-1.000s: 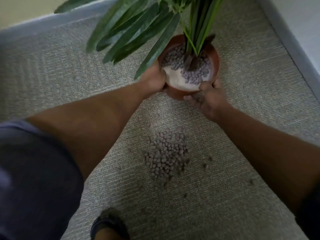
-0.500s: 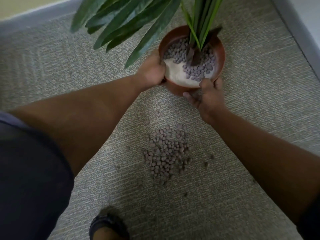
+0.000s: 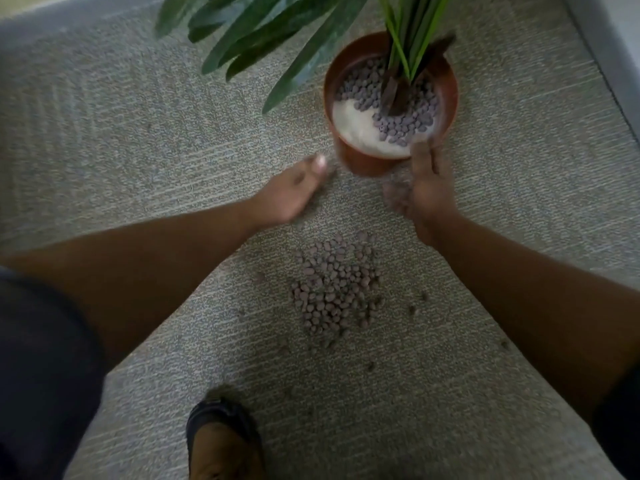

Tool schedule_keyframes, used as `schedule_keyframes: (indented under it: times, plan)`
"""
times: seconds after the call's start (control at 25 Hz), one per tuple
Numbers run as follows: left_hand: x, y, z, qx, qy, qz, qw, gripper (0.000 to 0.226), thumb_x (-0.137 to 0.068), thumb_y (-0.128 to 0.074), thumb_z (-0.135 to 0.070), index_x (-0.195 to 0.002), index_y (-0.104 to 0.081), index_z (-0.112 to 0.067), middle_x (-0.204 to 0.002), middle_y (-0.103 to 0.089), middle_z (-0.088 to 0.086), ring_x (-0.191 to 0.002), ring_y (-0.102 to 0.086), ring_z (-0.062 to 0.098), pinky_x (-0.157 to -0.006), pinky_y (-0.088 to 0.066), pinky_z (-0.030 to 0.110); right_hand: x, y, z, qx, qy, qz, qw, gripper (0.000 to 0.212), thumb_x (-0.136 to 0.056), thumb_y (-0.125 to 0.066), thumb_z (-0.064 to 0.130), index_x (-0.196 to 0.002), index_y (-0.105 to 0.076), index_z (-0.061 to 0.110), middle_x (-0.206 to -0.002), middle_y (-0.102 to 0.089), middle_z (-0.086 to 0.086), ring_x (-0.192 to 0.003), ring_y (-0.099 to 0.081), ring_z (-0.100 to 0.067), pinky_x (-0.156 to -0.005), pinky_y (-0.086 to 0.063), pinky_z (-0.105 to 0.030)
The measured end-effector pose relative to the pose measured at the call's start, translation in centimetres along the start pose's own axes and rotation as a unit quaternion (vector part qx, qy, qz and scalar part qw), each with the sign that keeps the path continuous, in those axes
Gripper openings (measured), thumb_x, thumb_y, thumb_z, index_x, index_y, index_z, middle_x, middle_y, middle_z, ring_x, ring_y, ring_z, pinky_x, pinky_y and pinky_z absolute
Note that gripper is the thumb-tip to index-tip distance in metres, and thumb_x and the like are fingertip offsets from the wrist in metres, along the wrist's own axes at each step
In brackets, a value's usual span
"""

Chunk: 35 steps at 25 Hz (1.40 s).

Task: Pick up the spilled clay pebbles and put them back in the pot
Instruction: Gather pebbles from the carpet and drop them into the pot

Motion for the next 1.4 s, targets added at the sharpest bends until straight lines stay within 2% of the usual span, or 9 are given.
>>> schedule_keyframes:
  times: [0.08,0.2,0.28,0.4,0.6,0.72,1.08,1.2,1.4]
  plan:
    - [1.9,-1.4,5.0,-0.197,0.071,0.097,0.973,0.096,-0.072,-0.029,-0.098,-0.153,-0.007,-0.051,-0.167,0.010,-0.009,-0.152,0.010,0.033,-0.116,-0.007,0.068,0.7,0.4,-2.5,0.119,0.027,0.022,0.992,0.054,-0.085,-0.050,0.079,-0.109,-0.063,0.032,-0.107,-0.063,0.009,-0.091,-0.060,-0.019,-0.078,-0.052,-0.044]
    - [1.5,-1.9,7.1,-0.275,0.084,0.177,0.941,0.124,-0.052,-0.060,-0.094,-0.147,0.011,-0.059,-0.159,0.034,-0.014,-0.144,0.031,0.042,-0.112,-0.007,0.076,0.9,0.0,-6.4,0.267,0.033,0.057,0.962,0.041,-0.095,-0.056,0.052,-0.090,-0.070,0.014,-0.086,-0.065,0.002,-0.084,-0.060,-0.012,-0.090,-0.052,-0.049]
    - [1.1,-1.9,6.9,-0.289,0.073,0.201,0.933,0.138,-0.046,-0.077,-0.080,-0.145,0.016,-0.059,-0.158,0.036,-0.011,-0.142,0.030,0.047,-0.110,-0.015,0.076,0.7,-0.5,-7.0,0.329,0.022,0.057,0.942,0.015,-0.088,-0.067,0.029,-0.074,-0.070,0.023,-0.080,-0.070,0.007,-0.071,-0.061,0.000,-0.078,-0.053,-0.030]
    - [1.6,-2.1,6.9,-0.363,0.062,0.166,0.915,0.151,-0.049,-0.094,-0.054,-0.146,0.022,-0.053,-0.158,0.038,-0.007,-0.146,0.022,0.048,-0.105,-0.031,0.074,0.7,-1.6,-7.1,0.443,0.052,0.098,0.890,0.015,-0.075,-0.071,0.022,-0.064,-0.065,0.028,-0.073,-0.068,0.008,-0.066,-0.062,-0.002,-0.064,-0.044,-0.023]
    - [2.0,-2.0,6.5,-0.378,0.061,0.128,0.915,0.154,-0.045,-0.097,-0.050,-0.149,0.017,-0.052,-0.161,0.033,-0.008,-0.149,0.016,0.045,-0.102,-0.037,0.071,0.3,-2.2,-6.6,0.518,0.047,0.162,0.839,0.015,-0.069,-0.078,0.026,-0.077,-0.066,0.023,-0.095,-0.065,-0.008,-0.083,-0.064,-0.024,-0.074,-0.054,-0.032]
    - [1.8,-1.9,6.6,-0.366,0.058,0.129,0.920,0.154,-0.044,-0.097,-0.049,-0.149,0.014,-0.052,-0.161,0.032,-0.008,-0.148,0.017,0.045,-0.103,-0.035,0.072,-0.1,-2.9,-5.5,0.559,0.042,0.193,0.806,0.020,-0.067,-0.082,0.022,-0.079,-0.066,0.020,-0.085,-0.062,0.000,-0.083,-0.064,-0.024,-0.064,-0.049,-0.027]
    - [1.9,-1.7,6.2,-0.351,0.068,0.133,0.925,0.152,-0.046,-0.097,-0.044,-0.152,0.011,-0.052,-0.160,0.035,-0.009,-0.148,0.019,0.045,-0.104,-0.032,0.073,-0.1,-5.6,-5.0,0.696,0.087,0.224,0.677,0.018,-0.080,-0.074,0.016,-0.094,-0.063,0.018,-0.107,-0.063,-0.011,-0.100,-0.061,-0.031,-0.073,-0.039,-0.027]
    - [1.9,-1.8,6.1,-0.356,0.066,0.130,0.923,0.153,-0.046,-0.098,-0.044,-0.152,0.012,-0.052,-0.160,0.035,-0.008,-0.148,0.019,0.045,-0.105,-0.033,0.072,0.6,-5.8,-4.7,0.682,0.109,0.222,0.688,0.015,-0.082,-0.069,0.013,-0.097,-0.065,0.015,-0.104,-0.066,-0.012,-0.100,-0.063,-0.032,-0.072,-0.042,-0.028]
    - [1.8,-1.9,6.4,-0.352,0.059,0.123,0.926,0.154,-0.043,-0.098,-0.043,-0.152,0.010,-0.051,-0.161,0.034,-0.008,-0.147,0.020,0.046,-0.106,-0.029,0.074,3.0,-8.3,2.4,0.529,0.272,0.176,0.784,0.004,-0.077,-0.066,0.012,-0.080,-0.064,0.013,-0.075,-0.065,0.000,-0.071,-0.060,-0.017,-0.068,-0.052,-0.038]
Point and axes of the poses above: each hand's wrist, its own x-axis away from the middle knuckle, its own y-axis out of the back of the hand, z = x × y, the point moved 6 cm from there along -x, towards the middle knuckle
